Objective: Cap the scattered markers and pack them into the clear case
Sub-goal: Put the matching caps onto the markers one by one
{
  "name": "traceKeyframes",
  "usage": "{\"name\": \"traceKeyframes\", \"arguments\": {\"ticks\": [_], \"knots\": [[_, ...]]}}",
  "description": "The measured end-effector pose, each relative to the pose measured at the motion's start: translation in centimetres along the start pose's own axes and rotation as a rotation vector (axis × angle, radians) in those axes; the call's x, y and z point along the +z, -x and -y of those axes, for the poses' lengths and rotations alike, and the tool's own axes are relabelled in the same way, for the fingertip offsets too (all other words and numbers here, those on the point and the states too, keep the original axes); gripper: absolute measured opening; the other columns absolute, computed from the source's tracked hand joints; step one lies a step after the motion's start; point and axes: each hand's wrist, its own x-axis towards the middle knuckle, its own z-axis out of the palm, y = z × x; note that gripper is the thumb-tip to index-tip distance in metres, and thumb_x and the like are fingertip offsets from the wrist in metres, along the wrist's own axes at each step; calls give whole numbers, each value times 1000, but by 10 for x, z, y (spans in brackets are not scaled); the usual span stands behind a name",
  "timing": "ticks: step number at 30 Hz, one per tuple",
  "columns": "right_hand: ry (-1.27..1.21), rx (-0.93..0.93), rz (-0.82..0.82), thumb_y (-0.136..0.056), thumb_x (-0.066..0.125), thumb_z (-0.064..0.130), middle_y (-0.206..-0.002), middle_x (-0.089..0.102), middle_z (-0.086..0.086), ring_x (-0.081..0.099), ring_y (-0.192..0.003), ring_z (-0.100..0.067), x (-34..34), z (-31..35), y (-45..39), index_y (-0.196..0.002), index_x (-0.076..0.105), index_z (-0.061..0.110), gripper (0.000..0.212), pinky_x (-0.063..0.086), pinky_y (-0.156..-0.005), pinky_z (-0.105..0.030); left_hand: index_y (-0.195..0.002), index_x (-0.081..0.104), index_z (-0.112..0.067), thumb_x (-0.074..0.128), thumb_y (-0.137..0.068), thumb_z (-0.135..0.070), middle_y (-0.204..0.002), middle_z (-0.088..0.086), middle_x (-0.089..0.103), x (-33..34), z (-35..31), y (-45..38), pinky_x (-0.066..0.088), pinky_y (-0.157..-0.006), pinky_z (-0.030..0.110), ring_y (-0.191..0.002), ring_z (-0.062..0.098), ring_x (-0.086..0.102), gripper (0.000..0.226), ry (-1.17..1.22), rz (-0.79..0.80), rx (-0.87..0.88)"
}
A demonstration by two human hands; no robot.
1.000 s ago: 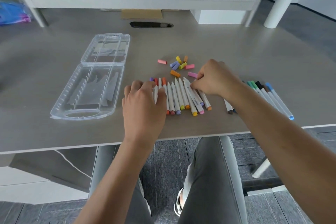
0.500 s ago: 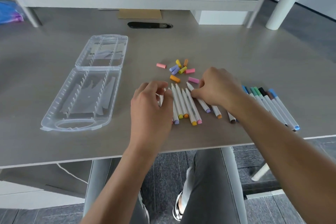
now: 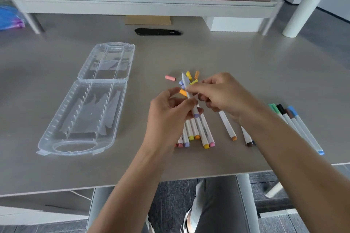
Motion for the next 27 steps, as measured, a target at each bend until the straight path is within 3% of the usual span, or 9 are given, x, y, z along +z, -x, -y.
{"name": "traceKeyframes", "arguments": {"ticks": [3,6,8,10,13,18,21,24,27], "knots": [[39,-28,-50,-91,75,30,-56,53,4,42,-47,-12,0,-1,-14,-75,79,10,26,33,-42,-20,-123,59,-4,63,-94,4,-94,27,74,-5,0,-6,60,-83,36,-84,32,76,30,103,-15,-36],[271,-160,-241,-88,77,27,-61,69,8,63,-55,-11,-2,-9,-40,-69,76,29,20,49,-60,-26,-116,66,-3,59,-93,7,-99,29,72,-14,0,-8,60,-77,28,-80,27,75,26,150,-37,-66],[401,-160,-279,-82,82,35,-64,68,6,69,-65,-15,1,-13,-53,-82,77,27,9,55,-66,-34,-117,67,-3,58,-94,6,-99,29,72,-19,0,-8,60,-76,25,-83,27,76,27,162,-38,-80],[505,-143,-275,-78,84,46,-68,64,8,68,-74,-20,7,-13,-61,-90,76,26,25,51,-66,-32,-119,67,-3,58,-94,5,-94,26,74,-23,1,-7,59,-77,25,-86,27,76,28,165,-28,-76],[706,-141,-288,-83,77,50,-83,70,5,63,-77,-18,16,-8,-65,-89,76,26,26,41,-64,-28,-120,66,-3,57,-93,6,-93,21,75,-28,1,-7,61,-83,30,-88,29,76,29,156,-34,-64],[759,-136,-294,-84,75,45,-86,75,9,64,-74,-14,24,-8,-72,-84,78,27,18,48,-64,-27,-122,63,-3,58,-94,7,-101,26,72,-35,0,-9,61,-86,34,-87,31,76,31,171,-40,-54],[633,-191,-311,-82,76,41,-77,71,9,63,-71,-13,22,-5,-67,-85,73,26,16,46,-61,-27,-120,64,-3,56,-95,6,-100,25,72,-38,2,-9,62,-85,35,-84,31,76,29,160,-30,-40],[65,-148,-221,-84,72,23,-78,78,1,60,-61,-14,16,-1,-61,-92,76,16,11,50,-57,-33,-114,68,-2,51,-95,7,-95,21,72,-38,2,-10,62,-73,35,-78,29,74,27,129,-14,-37],[-313,16,-48,-93,64,7,-92,78,-14,44,-52,-11,11,-1,-50,-101,76,8,14,35,-44,-22,-102,73,-9,46,-94,8,-88,16,69,-35,0,-9,60,-64,34,-68,27,70,33,107,7,-34]]}}
